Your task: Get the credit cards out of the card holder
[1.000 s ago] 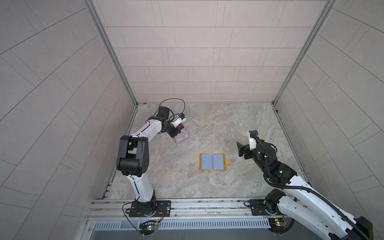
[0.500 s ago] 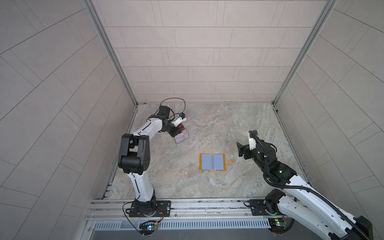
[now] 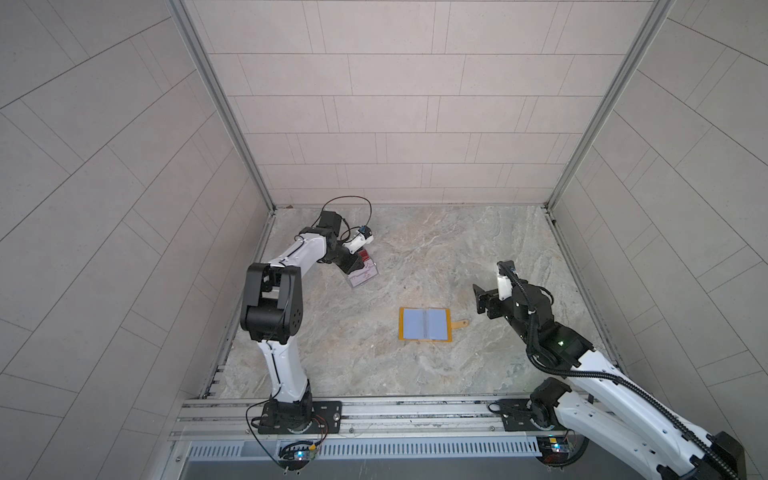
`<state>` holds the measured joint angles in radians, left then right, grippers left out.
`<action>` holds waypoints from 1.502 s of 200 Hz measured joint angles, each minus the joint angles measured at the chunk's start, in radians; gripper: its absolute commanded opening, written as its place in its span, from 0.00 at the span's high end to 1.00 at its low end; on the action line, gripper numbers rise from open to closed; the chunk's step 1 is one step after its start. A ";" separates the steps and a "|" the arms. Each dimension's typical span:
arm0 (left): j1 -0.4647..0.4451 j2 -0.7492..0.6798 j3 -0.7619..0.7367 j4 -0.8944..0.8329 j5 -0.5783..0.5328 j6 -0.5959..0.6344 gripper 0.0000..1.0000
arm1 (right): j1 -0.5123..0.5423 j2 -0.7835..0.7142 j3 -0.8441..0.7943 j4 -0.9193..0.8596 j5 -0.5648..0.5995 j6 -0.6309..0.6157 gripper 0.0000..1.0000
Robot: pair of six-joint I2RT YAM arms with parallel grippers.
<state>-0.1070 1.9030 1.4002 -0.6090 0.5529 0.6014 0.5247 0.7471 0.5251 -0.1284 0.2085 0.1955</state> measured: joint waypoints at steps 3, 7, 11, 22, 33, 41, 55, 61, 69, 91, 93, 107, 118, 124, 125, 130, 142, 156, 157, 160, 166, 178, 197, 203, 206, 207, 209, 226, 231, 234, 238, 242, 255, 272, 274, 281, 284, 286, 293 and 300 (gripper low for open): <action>0.000 -0.002 -0.002 0.005 0.000 -0.003 0.77 | -0.001 0.002 0.000 0.000 0.000 0.000 0.05; 0.000 -0.008 -0.006 0.012 -0.002 -0.008 0.76 | -0.003 0.005 0.000 0.001 -0.002 0.000 0.05; 0.000 -0.015 -0.011 0.020 -0.004 -0.015 0.75 | -0.006 0.008 0.000 0.003 -0.003 0.000 0.05; 0.000 -0.043 -0.033 0.044 -0.016 -0.040 0.72 | -0.015 0.020 0.000 0.006 -0.008 0.000 0.05; 0.000 -0.078 -0.055 0.069 -0.037 -0.067 0.71 | -0.031 0.039 0.000 0.010 -0.015 0.000 0.05; 0.000 -0.109 -0.072 0.092 -0.056 -0.091 0.70 | -0.045 0.057 0.002 0.011 -0.021 0.000 0.05; 0.000 -0.174 -0.112 0.140 -0.100 -0.137 0.67 | -0.070 0.096 0.014 0.010 -0.031 -0.002 0.04; 0.000 -0.208 -0.135 0.166 -0.125 -0.158 0.66 | -0.079 0.114 0.023 0.011 -0.035 -0.002 0.04; 0.000 -0.252 -0.168 0.200 -0.158 -0.187 0.60 | -0.092 0.139 0.039 0.011 -0.041 -0.005 0.04; 0.000 -0.378 -0.277 0.298 -0.265 -0.266 0.53 | -0.121 0.209 0.092 0.016 -0.047 -0.013 0.02; 0.000 -0.386 -0.284 0.303 -0.271 -0.270 0.52 | -0.124 0.216 0.096 0.018 -0.047 -0.013 0.02; 0.002 -0.459 -0.367 0.375 -0.337 -0.314 0.41 | -0.145 0.257 0.122 0.042 -0.046 -0.019 0.00; 0.004 -0.514 -0.437 0.426 -0.383 -0.354 0.35 | -0.165 0.287 0.135 0.065 -0.044 -0.025 0.01; 0.006 -0.543 -0.476 0.455 -0.403 -0.370 0.33 | -0.180 0.304 0.138 0.077 -0.043 -0.028 0.01; 0.006 -0.551 -0.486 0.462 -0.407 -0.374 0.33 | -0.182 0.306 0.139 0.079 -0.043 -0.029 0.01; 0.010 -0.574 -0.517 0.486 -0.423 -0.386 0.30 | -0.195 0.320 0.139 0.091 -0.042 -0.031 0.00; 0.017 -0.632 -0.597 0.552 -0.454 -0.414 0.16 | -0.231 0.353 0.138 0.115 -0.039 -0.034 0.00; 0.031 -0.690 -0.687 0.633 -0.479 -0.445 0.07 | -0.271 0.388 0.137 0.141 -0.028 -0.034 0.01; 0.032 -0.695 -0.696 0.644 -0.483 -0.453 0.07 | -0.275 0.391 0.137 0.143 -0.027 -0.034 0.01; 0.036 -0.706 -0.715 0.659 -0.488 -0.449 0.06 | -0.283 0.397 0.136 0.152 -0.024 -0.035 0.00; 0.045 -0.722 -0.746 0.690 -0.494 -0.466 0.06 | -0.299 0.410 0.131 0.174 -0.016 -0.035 0.00; 0.063 -0.742 -0.802 0.750 -0.507 -0.483 0.04 | -0.325 0.431 0.118 0.214 0.003 -0.035 0.00; 0.085 -0.738 -0.856 0.823 -0.520 -0.501 0.00 | -0.350 0.454 0.062 0.315 0.045 -0.039 0.01; 0.090 -0.735 -0.871 0.848 -0.521 -0.504 0.00 | -0.355 0.461 0.037 0.349 0.056 -0.043 0.01; 0.091 -0.734 -0.877 0.859 -0.524 -0.505 0.00 | -0.358 0.466 0.023 0.370 0.063 -0.045 0.00; 0.092 -0.732 -0.880 0.867 -0.525 -0.505 0.00 | -0.359 0.467 0.020 0.375 0.064 -0.045 0.00; 0.094 -0.731 -0.886 0.877 -0.524 -0.507 0.00 | -0.360 0.471 0.012 0.387 0.066 -0.047 0.00; 0.095 -0.712 -0.927 0.973 -0.523 -0.516 0.00 | -0.371 0.518 -0.045 0.480 0.087 -0.061 0.01; 0.095 -0.703 -0.935 0.996 -0.520 -0.519 0.00 | -0.373 0.535 -0.056 0.500 0.091 -0.065 0.00; 0.095 -0.693 -0.940 1.015 -0.514 -0.522 0.00 | -0.374 0.546 -0.061 0.512 0.094 -0.067 0.00; 0.095 -0.683 -0.946 1.038 -0.511 -0.525 0.00 | -0.375 0.561 -0.067 0.528 0.100 -0.070 0.00; 0.095 -0.672 -0.951 1.061 -0.507 -0.528 0.00 | -0.375 0.579 -0.071 0.545 0.104 -0.072 0.01; 0.095 -0.632 -0.971 1.146 -0.491 -0.543 0.00 | -0.375 0.624 -0.081 0.596 0.118 -0.081 0.01; 0.094 -0.578 -0.996 1.251 -0.486 -0.562 0.00 | -0.375 0.659 -0.084 0.639 0.129 -0.096 0.01; 0.094 -0.569 -0.998 1.262 -0.486 -0.563 0.00 | -0.375 0.661 -0.084 0.643 0.131 -0.099 0.01; 0.094 -0.544 -1.002 1.296 -0.486 -0.569 0.00 | -0.375 0.664 -0.084 0.661 0.137 -0.107 0.00; 0.094 -0.536 -1.003 1.309 -0.486 -0.571 0.00 | -0.375 0.665 -0.084 0.669 0.139 -0.111 0.00; 0.094 -0.527 -1.003 1.318 -0.486 -0.573 0.00 | -0.376 0.666 -0.084 0.675 0.141 -0.113 0.00; 0.094 -0.501 -1.003 1.350 -0.487 -0.579 0.00 | -0.377 0.667 -0.084 0.697 0.145 -0.120 0.00; 0.094 -0.480 -1.003 1.376 -0.487 -0.584 0.00 | -0.377 0.667 -0.085 0.716 0.148 -0.126 0.00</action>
<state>-0.0128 1.4227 0.3977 0.7670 0.0658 0.0177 0.1474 1.4143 0.4400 0.5880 0.3569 0.0700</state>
